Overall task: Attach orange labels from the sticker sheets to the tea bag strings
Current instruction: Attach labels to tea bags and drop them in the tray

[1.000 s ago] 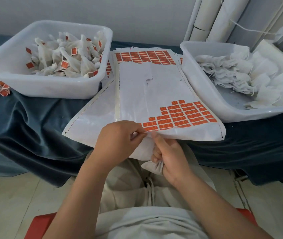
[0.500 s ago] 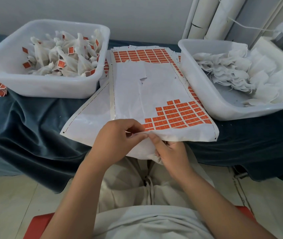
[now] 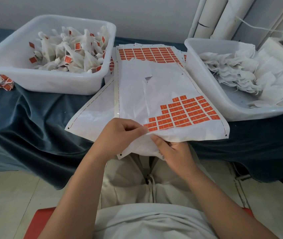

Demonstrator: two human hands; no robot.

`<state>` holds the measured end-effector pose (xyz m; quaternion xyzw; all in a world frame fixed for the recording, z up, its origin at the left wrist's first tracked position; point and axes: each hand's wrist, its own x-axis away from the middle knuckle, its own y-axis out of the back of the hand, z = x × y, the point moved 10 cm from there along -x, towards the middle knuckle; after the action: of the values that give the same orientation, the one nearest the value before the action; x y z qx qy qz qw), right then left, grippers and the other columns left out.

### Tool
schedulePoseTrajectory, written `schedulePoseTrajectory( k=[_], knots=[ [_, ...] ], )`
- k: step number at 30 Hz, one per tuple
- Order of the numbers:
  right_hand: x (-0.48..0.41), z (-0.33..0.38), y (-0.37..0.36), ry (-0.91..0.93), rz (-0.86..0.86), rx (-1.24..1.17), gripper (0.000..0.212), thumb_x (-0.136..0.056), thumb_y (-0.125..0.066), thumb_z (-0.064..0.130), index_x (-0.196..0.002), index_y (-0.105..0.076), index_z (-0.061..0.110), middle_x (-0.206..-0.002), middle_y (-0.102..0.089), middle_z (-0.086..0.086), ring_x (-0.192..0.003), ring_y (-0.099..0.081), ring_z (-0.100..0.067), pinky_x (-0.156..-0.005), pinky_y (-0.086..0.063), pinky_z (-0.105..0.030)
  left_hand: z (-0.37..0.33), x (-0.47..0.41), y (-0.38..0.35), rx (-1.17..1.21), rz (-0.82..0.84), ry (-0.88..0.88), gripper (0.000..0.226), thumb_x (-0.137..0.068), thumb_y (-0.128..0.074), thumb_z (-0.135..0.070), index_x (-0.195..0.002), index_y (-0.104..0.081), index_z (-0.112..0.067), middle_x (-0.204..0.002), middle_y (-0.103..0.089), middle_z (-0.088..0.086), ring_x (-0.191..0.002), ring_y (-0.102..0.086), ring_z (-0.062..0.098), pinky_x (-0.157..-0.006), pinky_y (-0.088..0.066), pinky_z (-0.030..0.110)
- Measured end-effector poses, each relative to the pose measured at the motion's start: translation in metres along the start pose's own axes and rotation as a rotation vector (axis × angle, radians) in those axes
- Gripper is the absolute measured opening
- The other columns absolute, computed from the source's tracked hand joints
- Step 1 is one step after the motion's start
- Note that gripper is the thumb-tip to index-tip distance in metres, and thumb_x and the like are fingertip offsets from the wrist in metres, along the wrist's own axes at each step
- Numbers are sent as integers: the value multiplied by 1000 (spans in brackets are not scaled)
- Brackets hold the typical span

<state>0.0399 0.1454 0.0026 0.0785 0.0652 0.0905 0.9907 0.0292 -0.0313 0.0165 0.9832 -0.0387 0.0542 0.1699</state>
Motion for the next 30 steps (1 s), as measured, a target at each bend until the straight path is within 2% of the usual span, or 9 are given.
schedulePoseTrajectory(
  k=[2, 4, 8, 11, 14, 17, 21, 23, 30],
  knots=[
    [0, -6, 3, -43, -15, -32, 51, -94, -73, 42, -142, -60, 30, -128, -70, 10, -118, -66, -13, -108, -54, -37, 0, 0, 6, 50, -113, 6, 17, -95, -73, -40, -83, -83, -33, -83, -78, -11, -71, -69, 2, -59, -50, 14],
    [5, -13, 8, -128, -96, -129, 51, -87, -77, 60, -127, -72, 30, -96, -73, 12, -87, -68, -6, -83, -60, -27, -5, 2, 19, 105, -308, -33, 17, -98, -71, -38, -86, -82, -32, -83, -77, -14, -74, -71, 2, -59, -50, 13],
    [29, -35, -15, -397, -243, -453, 65, -64, -79, 82, -89, -73, 22, -68, -64, 5, -57, -57, -10, -59, -51, -28, -5, 11, 34, 270, -519, -49, 16, -99, -70, -40, -88, -80, -35, -78, -75, -16, -68, -65, 1, -61, -49, 13],
    [44, -20, -51, -486, -43, -282, 63, -68, -60, 90, -61, -57, 28, -56, -48, 5, -51, -49, -12, -59, -47, -32, -4, 15, 38, 402, -547, -7, 16, -99, -70, -41, -88, -80, -35, -77, -74, -9, -63, -64, 3, -56, -48, 13],
    [54, 19, -73, -345, 228, 14, 63, -78, -51, 86, -65, -55, 24, -60, -49, 5, -56, -49, -7, -58, -48, -21, -10, 20, 35, 484, -529, 12, 16, -99, -68, -42, -93, -81, -34, -79, -75, -12, -65, -65, 1, -55, -49, 12],
    [43, 59, -44, -228, 90, -105, 51, -84, -63, 72, -78, -64, 21, -60, -55, 7, -53, -49, -5, -55, -48, -16, -20, 23, 20, 587, -428, 38, 17, -98, -69, -46, -96, -82, -35, -76, -70, -20, -66, -62, -7, -66, -50, 15],
    [18, 73, 3, -199, -77, -99, 22, -87, -71, 63, -106, -73, 52, -83, -70, 17, -71, -62, -2, -68, -60, -32, -41, 26, -12, 647, -216, -9, 20, -98, -68, -43, -100, -83, -30, -97, -79, -11, -85, -72, 1, -76, -53, 22],
    [13, 70, 7, -219, -51, -92, 18, -91, -71, 57, -106, -76, 47, -73, -64, 14, -67, -60, -5, -71, -64, -47, -49, 29, -25, 643, -154, -47, 21, -97, -68, -43, -102, -83, -27, -105, -79, -7, -95, -74, 5, -76, -55, 17],
    [-1, 79, 21, -77, 120, 231, 10, -93, -67, 40, -93, -76, 35, -73, -60, -3, -63, -54, -7, -66, -50, -38, -47, 23, -31, 619, -34, 19, 39, -77, -66, -44, -100, -83, -17, -90, -72, 0, -83, -61, 12, -77, -46, 32]
  ],
)
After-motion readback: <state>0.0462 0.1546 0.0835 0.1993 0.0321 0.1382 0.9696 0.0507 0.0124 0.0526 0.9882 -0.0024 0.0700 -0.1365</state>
